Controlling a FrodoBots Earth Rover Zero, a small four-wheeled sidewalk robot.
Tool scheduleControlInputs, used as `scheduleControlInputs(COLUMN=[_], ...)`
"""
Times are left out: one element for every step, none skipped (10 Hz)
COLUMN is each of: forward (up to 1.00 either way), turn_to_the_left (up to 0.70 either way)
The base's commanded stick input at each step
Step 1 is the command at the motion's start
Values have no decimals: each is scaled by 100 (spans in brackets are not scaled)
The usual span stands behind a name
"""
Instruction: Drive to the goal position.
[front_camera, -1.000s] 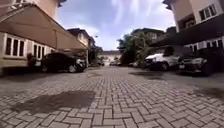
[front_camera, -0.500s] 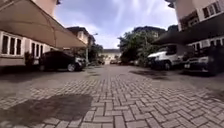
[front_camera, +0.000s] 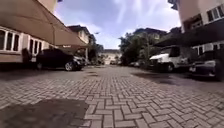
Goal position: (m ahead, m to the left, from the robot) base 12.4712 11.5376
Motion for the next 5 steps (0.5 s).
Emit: scheduleControlInputs(forward=[69,69,69,69,69], turn_to_the_left=[3,3,3,3,3])
